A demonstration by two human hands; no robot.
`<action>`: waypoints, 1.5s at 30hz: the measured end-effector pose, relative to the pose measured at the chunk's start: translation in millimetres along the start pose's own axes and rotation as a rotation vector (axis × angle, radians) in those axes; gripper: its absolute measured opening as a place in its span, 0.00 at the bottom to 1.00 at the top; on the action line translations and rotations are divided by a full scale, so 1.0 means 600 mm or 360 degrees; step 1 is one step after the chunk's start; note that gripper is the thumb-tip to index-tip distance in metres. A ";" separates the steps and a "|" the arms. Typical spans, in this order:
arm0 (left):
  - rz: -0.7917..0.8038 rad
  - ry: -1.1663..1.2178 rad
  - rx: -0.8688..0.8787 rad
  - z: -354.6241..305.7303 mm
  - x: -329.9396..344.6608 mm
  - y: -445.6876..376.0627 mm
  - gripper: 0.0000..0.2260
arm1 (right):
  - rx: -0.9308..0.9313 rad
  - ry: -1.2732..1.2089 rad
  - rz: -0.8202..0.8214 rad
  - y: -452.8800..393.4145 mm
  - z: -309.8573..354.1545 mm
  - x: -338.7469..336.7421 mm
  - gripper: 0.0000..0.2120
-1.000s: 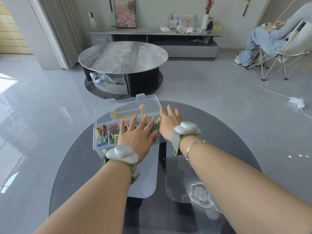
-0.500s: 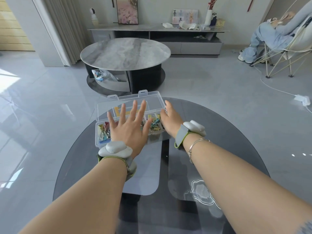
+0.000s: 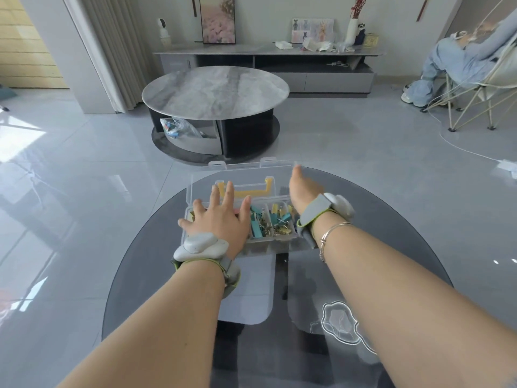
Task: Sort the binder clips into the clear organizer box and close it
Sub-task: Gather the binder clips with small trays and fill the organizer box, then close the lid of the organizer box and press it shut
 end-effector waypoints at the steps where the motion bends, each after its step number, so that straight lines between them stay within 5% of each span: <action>1: -0.0075 0.0073 0.0025 -0.008 0.002 0.008 0.30 | 0.0049 -0.0047 -0.0027 0.000 -0.011 -0.011 0.36; 8: -0.0613 0.0515 -0.0035 -0.064 -0.040 0.044 0.32 | 0.0014 -0.1033 -0.0298 0.025 -0.028 -0.095 0.30; 12: -0.0788 0.0187 0.0072 -0.079 -0.092 0.059 0.28 | -0.0242 -0.0793 -0.0439 0.052 -0.015 -0.150 0.28; 16: -0.0427 -0.0158 0.0338 -0.104 -0.110 0.082 0.31 | -0.0632 0.0464 -0.0413 0.096 -0.015 -0.148 0.21; 19: 0.0087 -0.0276 0.0203 -0.086 -0.069 0.097 0.27 | -0.0779 0.1113 -0.0189 0.125 -0.044 -0.089 0.26; 22: 0.0457 -0.0302 0.0106 -0.060 -0.033 0.113 0.26 | -0.0885 0.1173 0.0161 0.146 -0.072 -0.034 0.34; 32: 0.0903 -0.0679 0.0292 -0.068 -0.058 0.117 0.36 | -0.1069 0.1620 0.0570 0.170 -0.081 -0.063 0.40; 37: 0.0924 -0.0732 0.0334 -0.071 -0.064 0.123 0.42 | -0.1096 0.1884 0.0441 0.182 -0.072 -0.066 0.29; 45: 0.0782 -0.0799 0.0422 -0.068 -0.057 0.123 0.40 | -0.1077 0.2021 0.0357 0.182 -0.067 -0.056 0.30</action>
Point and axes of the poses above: each hand's wrist, its own y-axis away from the middle knuckle, its own x-axis out of the palm, z = x × y, the point moved 5 cm from there along -y, towards the middle knuckle, and after that the axes turned 8 degrees about y, right-handed, at the moved point
